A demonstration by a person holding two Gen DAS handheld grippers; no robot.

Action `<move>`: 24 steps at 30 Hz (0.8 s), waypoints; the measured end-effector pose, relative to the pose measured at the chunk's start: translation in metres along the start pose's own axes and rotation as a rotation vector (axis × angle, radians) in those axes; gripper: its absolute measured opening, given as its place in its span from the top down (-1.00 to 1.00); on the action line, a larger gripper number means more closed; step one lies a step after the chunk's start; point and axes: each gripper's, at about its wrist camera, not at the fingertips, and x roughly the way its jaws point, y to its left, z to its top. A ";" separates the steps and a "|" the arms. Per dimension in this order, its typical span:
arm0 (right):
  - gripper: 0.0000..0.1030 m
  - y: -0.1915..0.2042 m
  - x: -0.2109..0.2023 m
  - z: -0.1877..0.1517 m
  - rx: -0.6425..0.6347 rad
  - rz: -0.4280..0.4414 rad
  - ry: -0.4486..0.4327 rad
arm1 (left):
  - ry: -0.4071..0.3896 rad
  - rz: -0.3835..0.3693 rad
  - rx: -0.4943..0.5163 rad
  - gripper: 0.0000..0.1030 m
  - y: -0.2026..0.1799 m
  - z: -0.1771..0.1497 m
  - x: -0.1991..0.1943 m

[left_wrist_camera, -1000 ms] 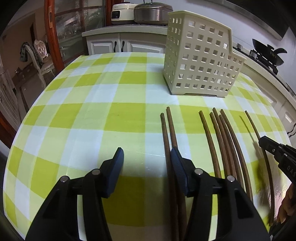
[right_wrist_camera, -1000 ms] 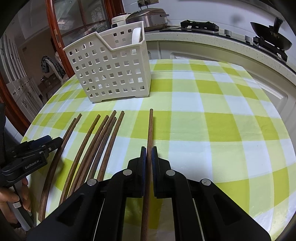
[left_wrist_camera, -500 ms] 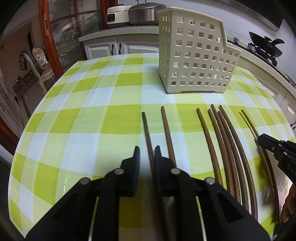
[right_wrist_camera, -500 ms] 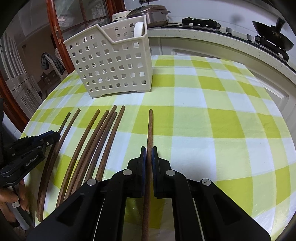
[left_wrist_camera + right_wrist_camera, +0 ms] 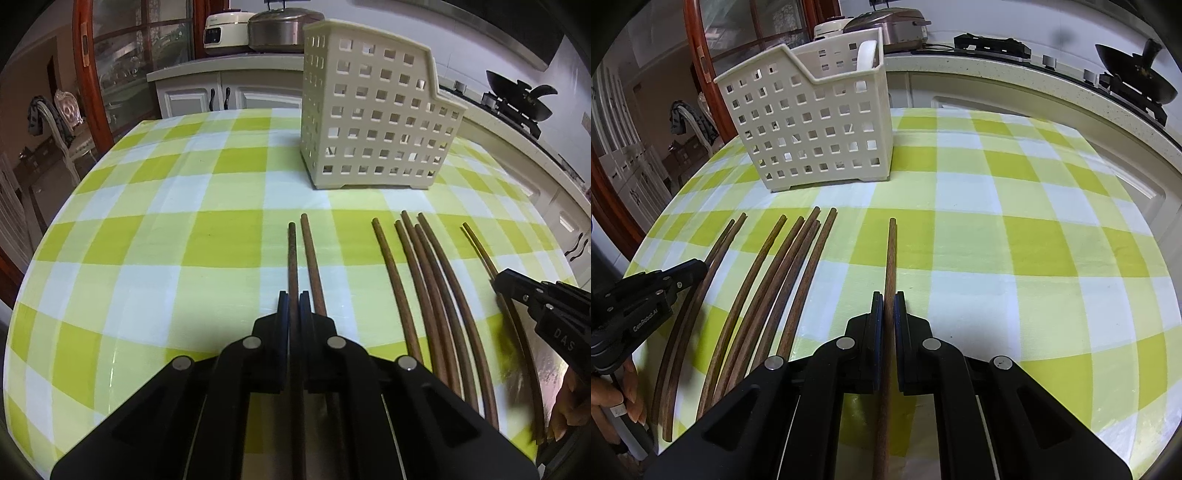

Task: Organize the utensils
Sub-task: 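Grasp another brown chopstick with the left tool, then lift both held chopsticks upright and carry them over the white caddy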

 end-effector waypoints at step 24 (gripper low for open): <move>0.89 0.014 -0.092 0.020 -0.026 0.044 -0.261 | -0.259 -0.076 -0.034 0.89 0.000 0.009 -0.111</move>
